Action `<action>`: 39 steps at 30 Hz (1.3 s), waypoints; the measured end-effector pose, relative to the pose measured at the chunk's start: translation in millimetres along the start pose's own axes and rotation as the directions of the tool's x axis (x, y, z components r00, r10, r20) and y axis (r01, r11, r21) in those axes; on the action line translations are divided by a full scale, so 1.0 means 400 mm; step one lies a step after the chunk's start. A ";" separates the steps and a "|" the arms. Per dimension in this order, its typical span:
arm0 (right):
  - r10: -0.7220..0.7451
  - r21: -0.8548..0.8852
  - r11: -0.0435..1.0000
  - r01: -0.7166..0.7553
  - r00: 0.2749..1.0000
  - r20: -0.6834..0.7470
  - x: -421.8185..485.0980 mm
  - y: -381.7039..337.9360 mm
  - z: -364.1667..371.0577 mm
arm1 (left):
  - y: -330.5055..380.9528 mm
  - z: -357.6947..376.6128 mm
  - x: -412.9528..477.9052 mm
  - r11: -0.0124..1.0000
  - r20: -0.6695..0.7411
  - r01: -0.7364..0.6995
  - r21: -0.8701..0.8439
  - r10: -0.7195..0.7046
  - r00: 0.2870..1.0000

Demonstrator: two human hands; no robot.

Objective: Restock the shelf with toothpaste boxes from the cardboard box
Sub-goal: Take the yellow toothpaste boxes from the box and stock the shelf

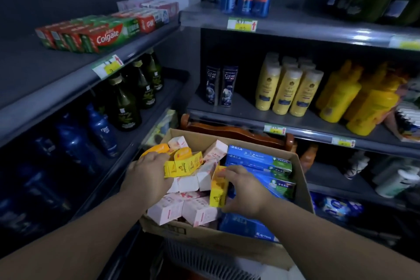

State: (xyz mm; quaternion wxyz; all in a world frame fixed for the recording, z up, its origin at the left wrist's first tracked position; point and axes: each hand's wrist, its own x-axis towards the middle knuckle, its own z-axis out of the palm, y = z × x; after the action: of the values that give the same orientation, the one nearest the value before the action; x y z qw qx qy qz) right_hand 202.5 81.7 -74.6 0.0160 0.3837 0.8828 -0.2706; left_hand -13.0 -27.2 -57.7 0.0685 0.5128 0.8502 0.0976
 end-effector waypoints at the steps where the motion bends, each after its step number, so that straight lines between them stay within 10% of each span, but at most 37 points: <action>1: -0.015 -0.021 1.000 0.016 0.999 0.043 0.016 0.002 -0.004 | -0.001 0.005 0.005 1.000 -0.019 0.003 0.003 -0.003 1.000; 10: -0.069 0.055 0.997 0.052 0.925 0.373 0.118 0.056 -0.098 | 0.048 0.023 0.084 0.993 -0.148 0.064 0.099 -0.049 0.988; 24: -0.240 -0.025 0.970 0.243 0.967 0.087 0.217 0.061 -0.052 | 0.078 0.050 0.184 0.906 -0.030 0.234 0.352 -0.239 0.971; 39: -0.438 0.400 0.837 0.375 0.896 0.077 0.190 0.017 -0.217 | 0.127 -0.105 0.024 0.904 -0.241 0.258 -0.341 -0.350 0.905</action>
State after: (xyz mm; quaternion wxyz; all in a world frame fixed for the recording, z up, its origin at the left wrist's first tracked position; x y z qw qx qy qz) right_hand 169.1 179.0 -21.6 -0.0422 0.1589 0.8715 -0.4620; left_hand 17.2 0.7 -5.1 0.0324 0.3353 0.8959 0.2897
